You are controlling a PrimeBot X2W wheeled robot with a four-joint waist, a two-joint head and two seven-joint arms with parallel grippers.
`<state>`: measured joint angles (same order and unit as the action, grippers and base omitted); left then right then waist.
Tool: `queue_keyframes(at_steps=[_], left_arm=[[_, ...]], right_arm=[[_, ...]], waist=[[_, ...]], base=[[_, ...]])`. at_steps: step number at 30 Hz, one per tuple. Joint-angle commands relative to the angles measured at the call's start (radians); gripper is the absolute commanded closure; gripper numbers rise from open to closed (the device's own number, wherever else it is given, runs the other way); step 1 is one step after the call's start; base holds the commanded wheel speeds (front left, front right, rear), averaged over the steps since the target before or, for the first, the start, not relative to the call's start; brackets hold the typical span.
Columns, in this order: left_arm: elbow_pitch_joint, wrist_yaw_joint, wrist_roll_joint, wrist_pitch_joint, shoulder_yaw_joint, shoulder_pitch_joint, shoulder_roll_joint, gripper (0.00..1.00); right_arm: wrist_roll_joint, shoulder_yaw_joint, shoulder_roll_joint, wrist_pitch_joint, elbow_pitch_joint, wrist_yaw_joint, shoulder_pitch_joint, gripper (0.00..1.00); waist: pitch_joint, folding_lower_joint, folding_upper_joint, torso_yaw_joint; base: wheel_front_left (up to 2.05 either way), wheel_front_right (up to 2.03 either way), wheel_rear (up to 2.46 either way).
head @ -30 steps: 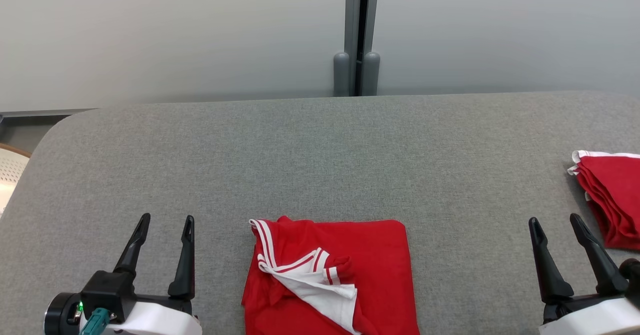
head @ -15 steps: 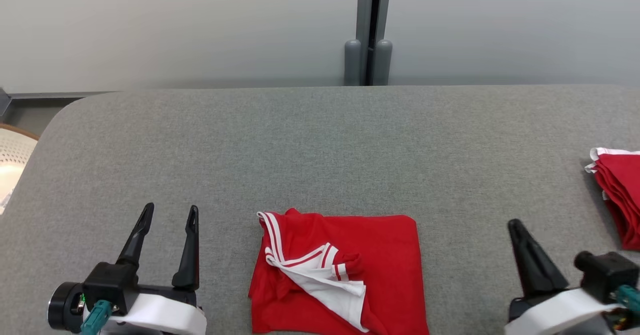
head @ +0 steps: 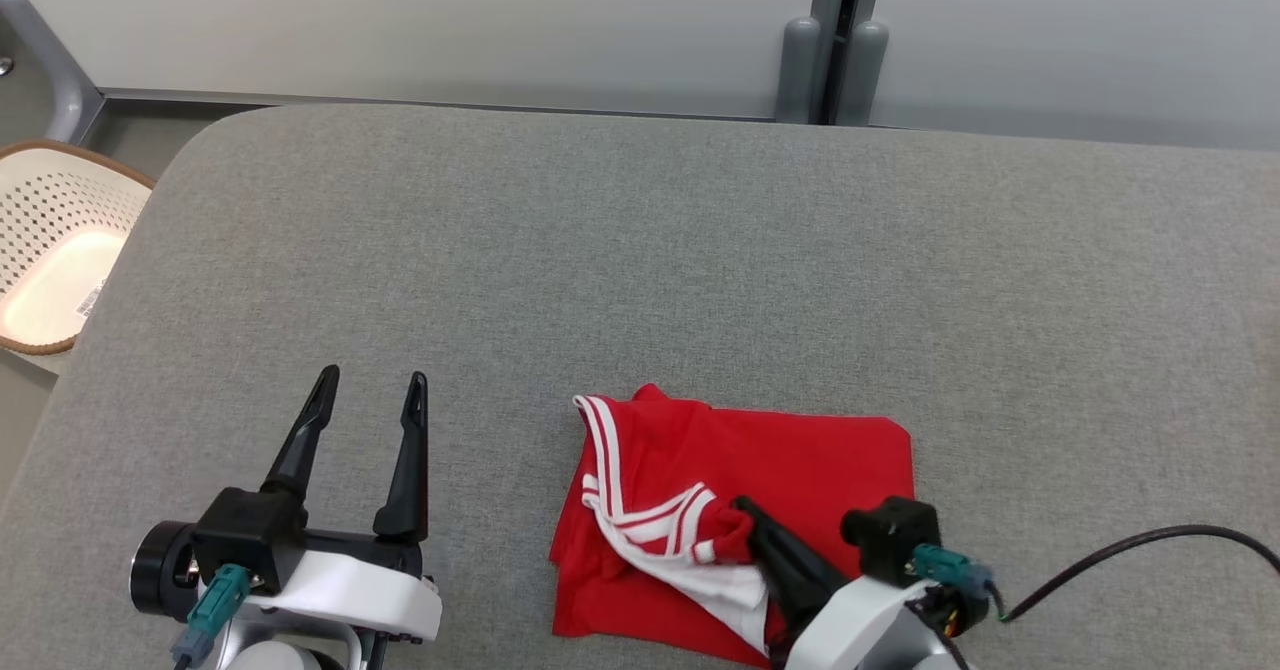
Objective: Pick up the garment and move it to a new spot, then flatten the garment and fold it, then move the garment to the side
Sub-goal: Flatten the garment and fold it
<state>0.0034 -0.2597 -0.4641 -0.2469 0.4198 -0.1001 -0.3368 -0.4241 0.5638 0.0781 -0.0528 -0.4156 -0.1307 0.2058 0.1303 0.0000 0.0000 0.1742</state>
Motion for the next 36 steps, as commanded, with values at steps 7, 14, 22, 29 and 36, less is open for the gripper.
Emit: queue_keyframes(at_steps=[7,14,22,29,36], left_arm=[[0.018,0.005,0.006,-0.009,-0.006,-0.017,0.0,0.0],[0.02,-0.011,0.006,-0.011,-0.022,0.01,-0.007,0.0],[0.012,-0.022,-0.005,-0.015,-0.041,0.067,-0.021,0.0],[0.014,-0.024,-0.009,-0.005,-0.038,0.119,-0.043,0.0],[-0.004,-0.04,-0.003,0.0,-0.03,0.175,-0.061,0.0]], right_arm=[[-0.103,0.171,-0.002,-0.039,0.0,0.0,0.038,1.0],[-0.096,0.08,0.043,-0.139,0.099,0.0,0.044,1.0],[0.012,-0.28,0.126,-0.13,0.229,0.0,-0.086,0.0],[0.079,-0.456,0.133,-0.039,0.355,0.0,-0.228,0.0],[0.094,-0.486,0.117,0.039,0.456,0.0,-0.317,0.0]], waist=[[-0.001,0.0,0.0,0.011],[-0.019,0.0,0.0,-0.021],[-0.077,0.0,0.0,-0.075],[-0.137,0.0,0.0,-0.108],[-0.173,0.0,0.0,-0.14]], base=[[0.0,0.0,0.0],[0.0,0.0,0.0],[0.0,0.0,0.0],[0.0,0.0,0.0],[0.0,0.0,0.0]])
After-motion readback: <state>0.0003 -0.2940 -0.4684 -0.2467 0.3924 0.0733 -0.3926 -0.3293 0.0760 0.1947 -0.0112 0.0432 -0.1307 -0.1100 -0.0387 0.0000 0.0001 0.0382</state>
